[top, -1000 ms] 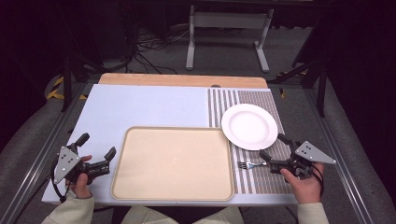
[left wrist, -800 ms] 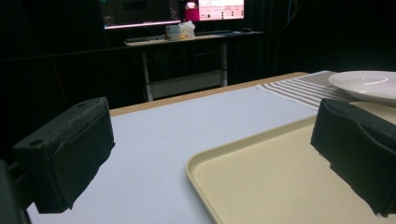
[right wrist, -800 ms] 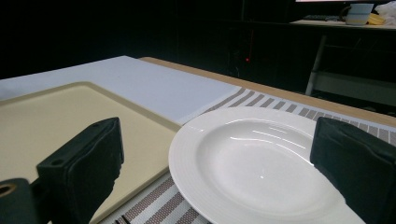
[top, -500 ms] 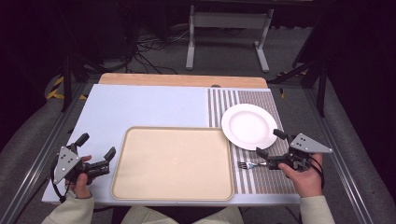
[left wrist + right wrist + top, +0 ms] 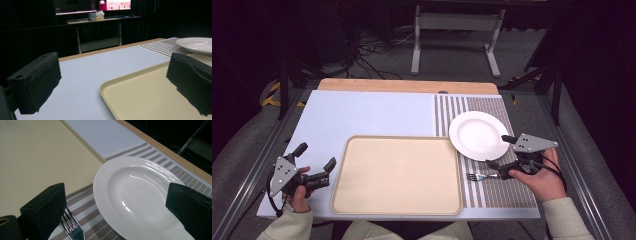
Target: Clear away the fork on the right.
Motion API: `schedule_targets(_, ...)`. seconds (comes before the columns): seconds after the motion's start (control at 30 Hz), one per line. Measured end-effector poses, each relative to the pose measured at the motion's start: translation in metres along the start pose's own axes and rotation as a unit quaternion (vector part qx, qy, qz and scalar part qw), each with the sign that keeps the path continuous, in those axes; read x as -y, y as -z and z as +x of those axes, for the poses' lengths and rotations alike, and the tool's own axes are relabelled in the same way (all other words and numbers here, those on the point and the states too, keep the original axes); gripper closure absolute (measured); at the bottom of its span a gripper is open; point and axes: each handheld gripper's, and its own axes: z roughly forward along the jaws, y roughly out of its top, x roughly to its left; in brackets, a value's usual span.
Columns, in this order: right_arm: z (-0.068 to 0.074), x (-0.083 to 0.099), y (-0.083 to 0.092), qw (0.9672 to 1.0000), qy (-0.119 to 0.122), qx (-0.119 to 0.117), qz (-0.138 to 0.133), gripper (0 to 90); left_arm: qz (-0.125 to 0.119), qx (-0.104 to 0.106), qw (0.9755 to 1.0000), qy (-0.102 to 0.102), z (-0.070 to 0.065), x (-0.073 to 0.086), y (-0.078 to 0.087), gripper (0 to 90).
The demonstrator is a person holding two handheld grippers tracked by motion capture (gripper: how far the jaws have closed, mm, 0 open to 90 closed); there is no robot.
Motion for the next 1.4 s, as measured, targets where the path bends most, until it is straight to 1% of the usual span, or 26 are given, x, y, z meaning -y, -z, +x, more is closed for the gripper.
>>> schedule_targets(0.1,-0.001,-0.005,-0.001,0.9995,0.016,-0.008,0.025,3.5,-0.001,0.000,1.0000,-0.001,0.000,0.000,0.000,0.0)
schedule_targets(0.13,-0.001,-0.005,-0.001,0.9995,0.016,-0.008,0.025,3.5,-0.001,0.000,1.0000,-0.001,0.000,0.000,0.000,0.0)
schedule_targets(0.23,-0.001,-0.009,-0.004,0.9981,0.032,-0.017,0.051,3.7,0.000,0.001,1.0000,0.001,0.000,0.000,0.000,0.0)
schedule_targets(0.3,0.000,-0.010,-0.006,0.9967,0.042,-0.023,0.065,4.1,0.001,0.000,1.0000,0.001,0.000,0.000,0.000,0.0)
schedule_targets(0.4,0.001,-0.012,-0.008,0.9932,0.064,-0.032,0.092,4.8,0.001,0.000,1.0000,0.001,0.000,0.000,0.000,0.0)
schedule_targets(0.43,0.001,-0.012,-0.008,0.9932,0.064,-0.032,0.092,4.8,0.001,0.000,1.0000,0.001,0.000,0.000,0.000,0.0)
schedule_targets(0.57,0.001,-0.014,-0.010,0.9891,0.080,-0.039,0.117,5.3,0.001,0.000,1.0000,0.003,0.000,0.000,0.000,0.0)
schedule_targets(0.63,0.002,-0.016,-0.011,0.9866,0.090,-0.040,0.130,5.5,0.001,0.000,1.0000,0.003,0.000,0.000,0.000,0.0)
schedule_targets(0.7,0.002,-0.017,-0.012,0.9826,0.107,-0.042,0.146,5.9,0.000,-0.001,1.0000,0.000,0.000,0.000,0.000,0.0)
schedule_targets(0.73,0.003,-0.017,-0.012,0.9811,0.111,-0.041,0.153,6.3,0.001,-0.001,1.0000,0.001,0.000,0.000,0.000,0.0)
schedule_targets(0.8,0.003,-0.017,-0.014,0.9773,0.121,-0.047,0.167,6.4,0.000,-0.001,1.0000,0.004,0.000,0.000,0.000,0.0)
schedule_targets(0.83,0.003,-0.017,-0.014,0.9773,0.121,-0.047,0.167,6.4,0.000,-0.001,1.0000,0.004,0.000,0.000,0.000,0.0)
schedule_targets(0.9,0.004,-0.018,-0.014,0.9739,0.130,-0.050,0.180,6.6,0.001,-0.001,1.0000,0.003,0.000,0.000,0.000,0.0)
schedule_targets(0.93,0.004,-0.018,-0.015,0.9732,0.131,-0.050,0.182,6.7,0.001,-0.001,1.0000,0.002,0.000,0.000,0.000,0.0)
schedule_targets(1.0,0.004,-0.018,-0.016,0.9705,0.138,-0.054,0.190,6.6,0.001,-0.001,1.0000,0.003,0.000,0.000,0.000,0.0)
schedule_targets(1.03,0.004,-0.018,-0.016,0.9705,0.138,-0.054,0.190,6.6,0.001,-0.001,1.0000,0.003,0.000,0.000,0.000,0.0)
schedule_targets(1.1,0.004,-0.018,-0.017,0.9679,0.143,-0.059,0.198,6.6,0.001,-0.001,1.0000,0.002,0.000,0.000,0.000,0.0)
schedule_targets(1.17,0.006,-0.018,-0.018,0.9636,0.153,-0.063,0.210,6.7,0.001,-0.001,1.0000,0.002,0.000,0.000,0.000,0.0)
schedule_targets(1.2,0.006,-0.018,-0.019,0.9628,0.155,-0.064,0.212,6.8,-0.001,-0.001,1.0000,0.003,-0.001,0.000,-0.001,0.0)
schedule_targets(1.27,0.007,-0.018,-0.020,0.9592,0.159,-0.069,0.223,7.1,0.000,-0.001,1.0000,0.002,-0.001,0.000,0.000,0.0)
schedule_targets(1.3,0.007,-0.018,-0.020,0.9592,0.159,-0.069,0.223,7.1,0.000,-0.001,1.0000,0.002,-0.001,0.000,0.000,0.0)
schedule_targets(1.33,0.007,-0.017,-0.021,0.9572,0.163,-0.072,0.228,7.1,0.001,-0.002,1.0000,0.000,0.000,0.000,0.000,0.0)
schedule_targets(1.37,0.008,-0.017,-0.022,0.9542,0.169,-0.076,0.235,7.2,0.001,-0.002,1.0000,0.000,0.000,0.000,0.000,0.0)
schedule_targets(1.4,0.008,-0.017,-0.023,0.9528,0.171,-0.078,0.238,7.2,0.001,-0.001,1.0000,0.002,0.000,0.000,0.000,0.0)
